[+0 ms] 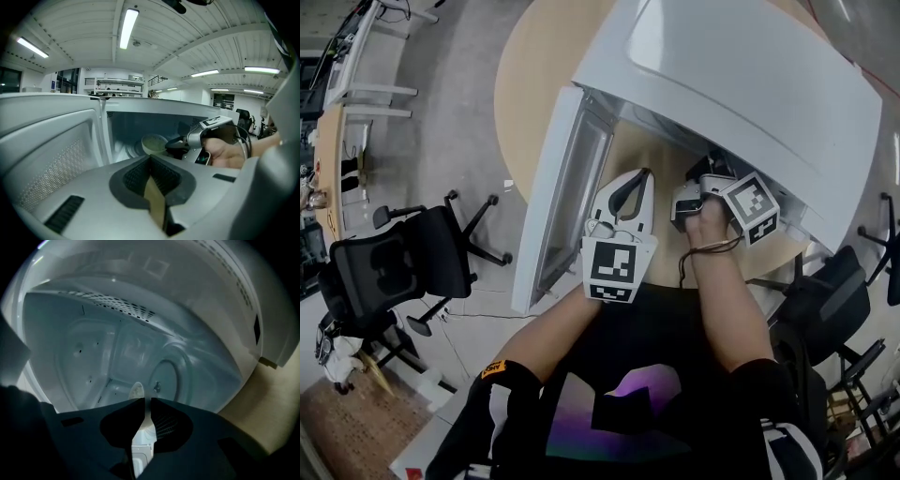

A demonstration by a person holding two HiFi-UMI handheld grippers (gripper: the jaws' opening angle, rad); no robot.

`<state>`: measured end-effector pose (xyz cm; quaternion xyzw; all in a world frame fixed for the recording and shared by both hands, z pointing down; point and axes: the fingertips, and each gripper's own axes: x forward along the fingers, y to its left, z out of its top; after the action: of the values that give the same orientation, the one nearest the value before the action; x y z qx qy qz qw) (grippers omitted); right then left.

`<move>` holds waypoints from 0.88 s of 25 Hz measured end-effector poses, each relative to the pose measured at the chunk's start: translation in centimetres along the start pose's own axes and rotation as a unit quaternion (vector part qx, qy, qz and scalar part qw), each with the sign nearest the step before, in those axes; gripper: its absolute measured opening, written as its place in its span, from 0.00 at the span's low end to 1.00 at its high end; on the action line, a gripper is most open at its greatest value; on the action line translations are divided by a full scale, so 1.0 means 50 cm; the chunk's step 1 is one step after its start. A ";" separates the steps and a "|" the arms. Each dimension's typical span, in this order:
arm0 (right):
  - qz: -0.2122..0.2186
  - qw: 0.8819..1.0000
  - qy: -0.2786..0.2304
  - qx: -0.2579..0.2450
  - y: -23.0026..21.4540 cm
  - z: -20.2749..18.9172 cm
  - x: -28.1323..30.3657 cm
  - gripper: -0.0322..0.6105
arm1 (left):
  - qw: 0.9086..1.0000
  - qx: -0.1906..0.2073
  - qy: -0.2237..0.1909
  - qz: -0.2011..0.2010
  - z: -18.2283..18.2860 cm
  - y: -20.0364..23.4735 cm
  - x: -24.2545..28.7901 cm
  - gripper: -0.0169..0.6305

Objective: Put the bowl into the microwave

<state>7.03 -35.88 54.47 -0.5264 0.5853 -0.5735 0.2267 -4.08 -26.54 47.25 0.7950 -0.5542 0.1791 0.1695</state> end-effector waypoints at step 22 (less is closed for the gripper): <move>0.000 0.999 -0.031 -0.014 -0.006 0.026 0.026 0.13 | 1.000 -0.006 0.001 -0.011 0.007 -0.001 0.007 0.10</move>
<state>7.84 -37.55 54.88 -0.5471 0.5860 -0.5484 0.2378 -3.91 -26.99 47.10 0.7997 -0.5464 0.1749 0.1772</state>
